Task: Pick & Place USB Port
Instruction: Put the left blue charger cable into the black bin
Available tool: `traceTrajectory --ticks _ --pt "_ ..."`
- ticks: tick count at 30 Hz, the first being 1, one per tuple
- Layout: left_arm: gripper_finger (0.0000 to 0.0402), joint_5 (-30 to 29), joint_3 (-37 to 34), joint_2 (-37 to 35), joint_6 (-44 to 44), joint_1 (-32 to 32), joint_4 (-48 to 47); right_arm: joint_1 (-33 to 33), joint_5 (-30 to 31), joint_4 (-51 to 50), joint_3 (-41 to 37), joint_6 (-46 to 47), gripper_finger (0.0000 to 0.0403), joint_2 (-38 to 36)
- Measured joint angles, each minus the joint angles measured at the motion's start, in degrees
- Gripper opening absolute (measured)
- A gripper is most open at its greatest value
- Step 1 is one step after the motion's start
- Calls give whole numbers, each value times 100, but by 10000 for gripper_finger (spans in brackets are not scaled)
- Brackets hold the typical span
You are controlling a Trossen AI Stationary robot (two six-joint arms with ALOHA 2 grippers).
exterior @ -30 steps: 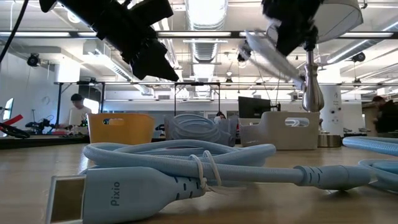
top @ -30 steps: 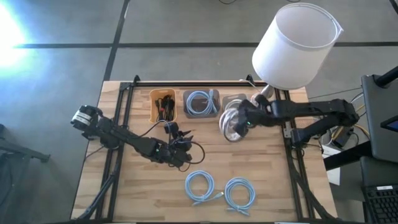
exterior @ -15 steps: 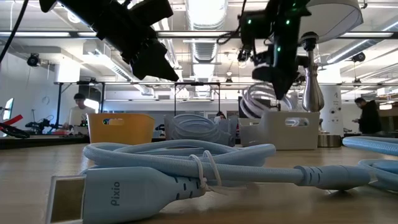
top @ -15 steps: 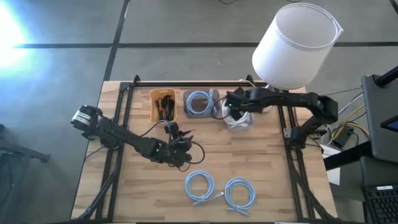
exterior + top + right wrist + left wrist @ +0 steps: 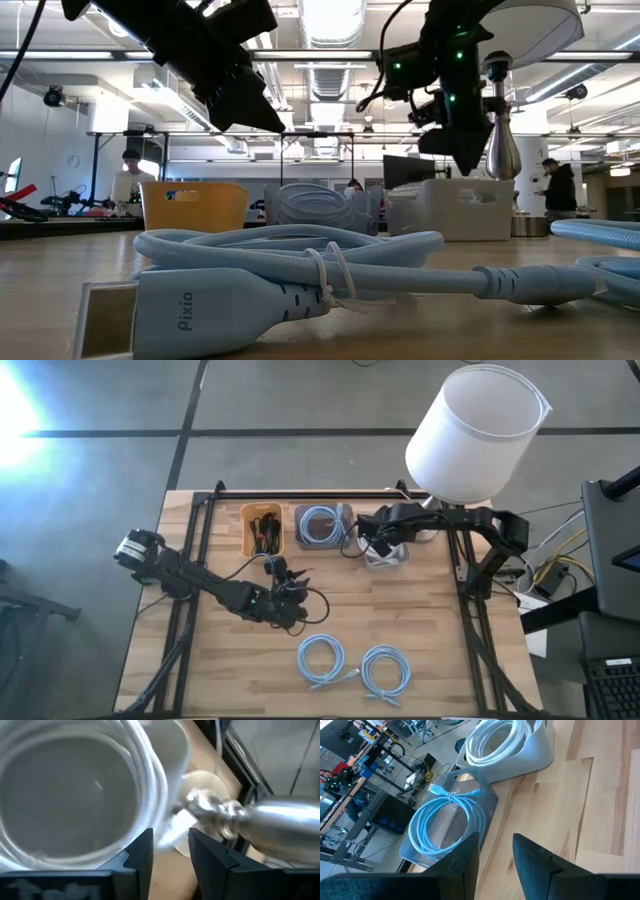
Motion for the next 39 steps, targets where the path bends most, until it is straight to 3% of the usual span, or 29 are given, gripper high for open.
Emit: traceTrajectory --ticks 10,17,20,26,30,33,39 --pt "122 0 0 1 -13 0 -35 128 -4 -735 3 509 131 -512" --pt "122 71 0 0 -192 0 -34 760 -31 -681 5 494 117 -1032" --pt "122 764 1 1 -255 4 -21 1098 -194 -553 5 639 114 -1191" --pt "122 3217 1 1 -545 15 147 1737 -419 -23 1 511 116 -1317" --pt "122 4408 1 1 -1012 15 395 2044 -431 286 -10 250 113 -1302" --pt "122 4839 0 1 -1314 15 617 2176 -430 591 -23 117 110 -1261" --pt "122 4863 1 1 -1865 -27 721 2235 -430 942 -32 102 111 -1147"
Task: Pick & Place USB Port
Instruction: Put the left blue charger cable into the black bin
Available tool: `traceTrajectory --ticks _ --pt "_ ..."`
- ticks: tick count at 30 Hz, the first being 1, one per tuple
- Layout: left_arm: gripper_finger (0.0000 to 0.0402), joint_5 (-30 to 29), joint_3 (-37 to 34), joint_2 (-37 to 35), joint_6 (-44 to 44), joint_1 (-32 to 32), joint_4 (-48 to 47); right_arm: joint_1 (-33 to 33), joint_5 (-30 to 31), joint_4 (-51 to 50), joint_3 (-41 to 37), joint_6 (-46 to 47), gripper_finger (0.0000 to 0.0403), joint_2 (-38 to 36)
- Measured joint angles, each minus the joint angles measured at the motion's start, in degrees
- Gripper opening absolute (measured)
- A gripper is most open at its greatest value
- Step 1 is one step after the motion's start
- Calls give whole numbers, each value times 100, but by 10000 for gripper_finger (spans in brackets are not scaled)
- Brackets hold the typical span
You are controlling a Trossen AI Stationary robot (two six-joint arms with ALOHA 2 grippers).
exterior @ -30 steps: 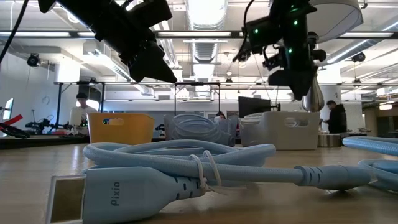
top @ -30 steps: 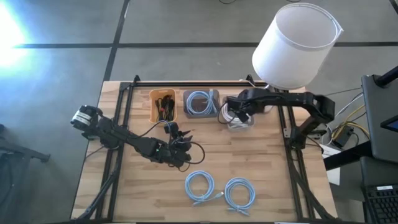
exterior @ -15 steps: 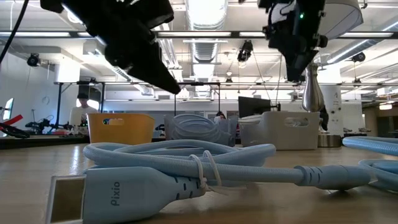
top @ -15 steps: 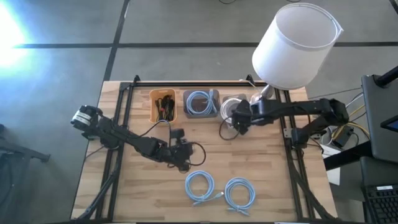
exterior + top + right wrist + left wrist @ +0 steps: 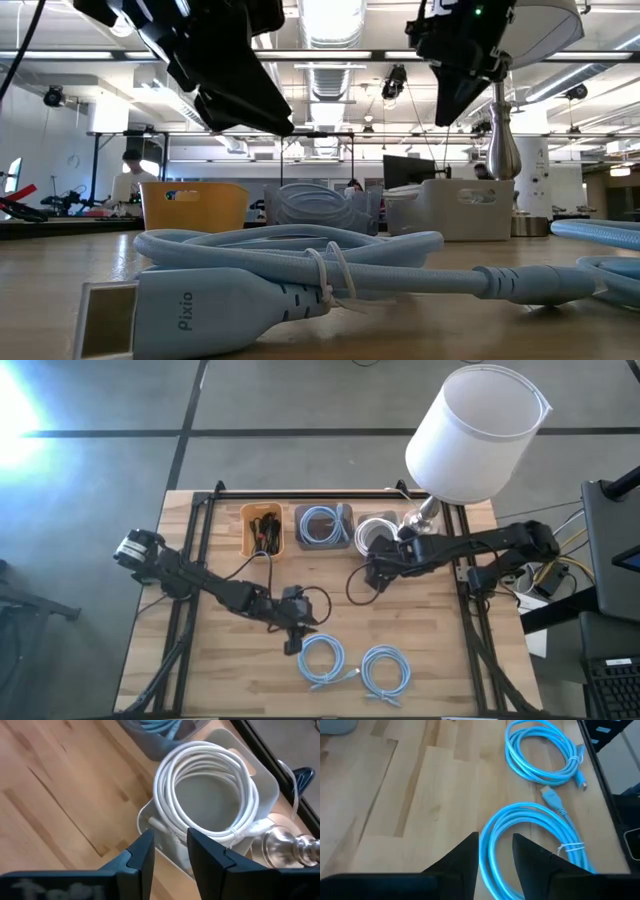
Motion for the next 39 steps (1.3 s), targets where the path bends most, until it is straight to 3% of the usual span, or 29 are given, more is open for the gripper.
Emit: traceTrajectory --ticks 6,12,23,30,39 --pt "122 59 0 286 -58 -30 192 30 -33 12 -17 38 107 259" --pt "122 546 0 913 -157 -37 303 146 -42 22 -20 13 99 577" --pt "118 500 16 1710 -119 -29 711 186 -42 32 -22 -414 100 882" --pt "37 479 21 1765 408 38 696 193 -3 147 -25 -519 89 907" --pt "36 -1439 39 865 1335 371 341 197 17 147 -42 -561 75 905"
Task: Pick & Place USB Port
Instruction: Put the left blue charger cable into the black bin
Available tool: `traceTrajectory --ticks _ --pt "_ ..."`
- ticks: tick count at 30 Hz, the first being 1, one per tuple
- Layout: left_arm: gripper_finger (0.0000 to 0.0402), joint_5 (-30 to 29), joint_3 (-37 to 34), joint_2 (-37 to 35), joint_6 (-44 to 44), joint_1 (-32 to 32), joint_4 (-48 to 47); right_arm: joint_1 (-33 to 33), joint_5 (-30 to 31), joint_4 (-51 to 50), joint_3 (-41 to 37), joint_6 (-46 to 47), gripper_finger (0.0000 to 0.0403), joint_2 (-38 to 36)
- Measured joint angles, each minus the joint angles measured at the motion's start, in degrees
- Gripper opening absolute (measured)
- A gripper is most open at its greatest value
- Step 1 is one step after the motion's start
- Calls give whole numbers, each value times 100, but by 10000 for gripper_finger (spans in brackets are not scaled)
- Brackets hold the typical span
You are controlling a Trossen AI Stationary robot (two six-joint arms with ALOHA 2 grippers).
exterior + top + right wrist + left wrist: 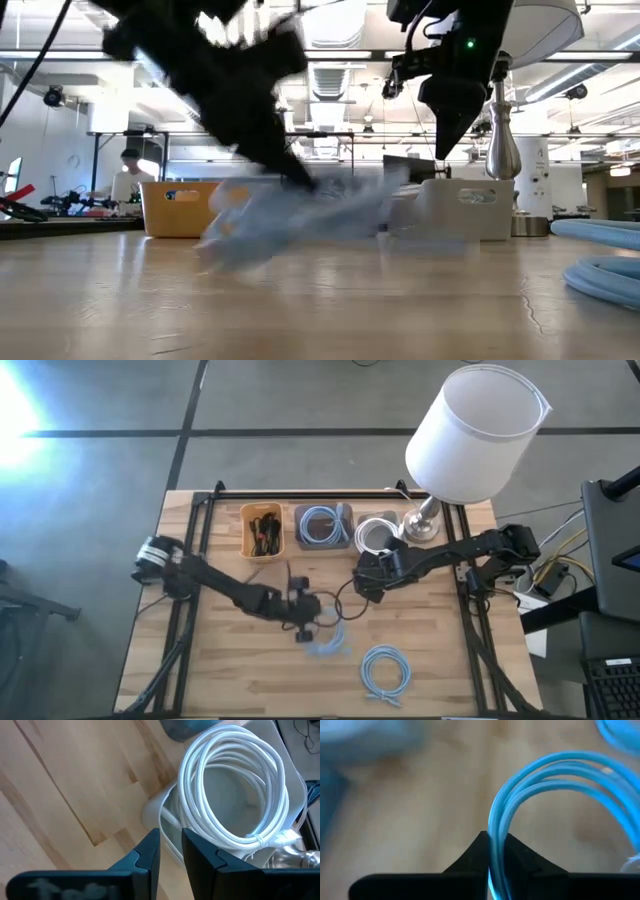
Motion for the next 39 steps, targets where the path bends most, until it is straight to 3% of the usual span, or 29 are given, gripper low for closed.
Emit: traceTrajectory --ticks 6,12,18,23,26,33,39 --pt "38 -1237 64 -912 300 560 -967 79 -79 -55 0 2 74 -50" --pt "39 -2438 85 -1482 1292 1326 -914 164 -90 -47 -1 0 77 -92" --pt "40 -2414 81 -1544 1839 2354 -18 166 -92 -22 -1 -28 71 -80" --pt "41 -1765 75 -1292 1878 3071 689 166 -94 2 0 -44 73 -76" --pt "41 -1418 75 -1066 1948 3309 935 166 -94 5 0 -49 77 -76" --pt "44 -1414 73 -481 2623 3693 1005 166 -101 22 -12 -42 77 -48" --pt "81 -1415 122 -161 3074 3822 1169 166 -103 51 -113 -26 68 -41"
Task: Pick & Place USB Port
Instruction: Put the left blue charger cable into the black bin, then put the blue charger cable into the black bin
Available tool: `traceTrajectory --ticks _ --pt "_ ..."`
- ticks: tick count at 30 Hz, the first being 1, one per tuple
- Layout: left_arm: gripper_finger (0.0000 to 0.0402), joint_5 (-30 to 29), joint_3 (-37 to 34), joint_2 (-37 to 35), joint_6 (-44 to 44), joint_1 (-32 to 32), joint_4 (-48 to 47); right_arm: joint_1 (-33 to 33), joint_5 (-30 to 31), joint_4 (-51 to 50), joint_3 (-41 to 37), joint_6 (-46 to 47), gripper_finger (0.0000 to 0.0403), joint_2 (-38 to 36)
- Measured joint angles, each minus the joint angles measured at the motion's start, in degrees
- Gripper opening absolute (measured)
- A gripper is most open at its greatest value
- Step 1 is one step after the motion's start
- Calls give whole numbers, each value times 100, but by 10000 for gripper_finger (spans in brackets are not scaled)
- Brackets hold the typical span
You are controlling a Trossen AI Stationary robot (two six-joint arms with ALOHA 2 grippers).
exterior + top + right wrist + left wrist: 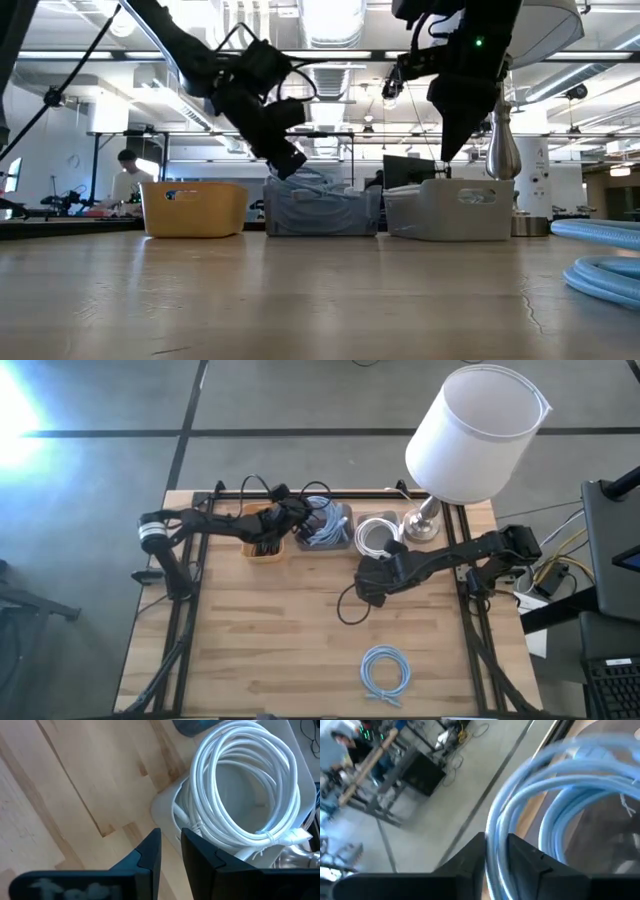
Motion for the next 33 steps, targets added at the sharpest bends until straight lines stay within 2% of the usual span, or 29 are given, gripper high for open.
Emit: traceTrajectory --ticks 4,13,19,21,25,27,33 --pt "117 4 114 71 538 4 192 0 -1 126 -122 -2 70 0" --pt "166 8 226 -56 500 -13 184 332 -98 62 -244 -229 85 0" --pt "167 164 226 -187 -52 -193 102 894 -1530 126 -220 -245 89 -2" --pt "164 414 226 -259 -254 -293 26 1108 -1786 230 -246 -177 88 -2" --pt "156 1316 225 -424 -710 -488 -238 1487 -1989 644 -432 172 84 -2" --pt "151 1651 224 -528 -960 -568 -359 1631 -2331 866 -551 429 84 -2" --pt "138 1863 221 -628 -1202 -710 -692 1945 -3399 1393 -861 1127 91 -7"
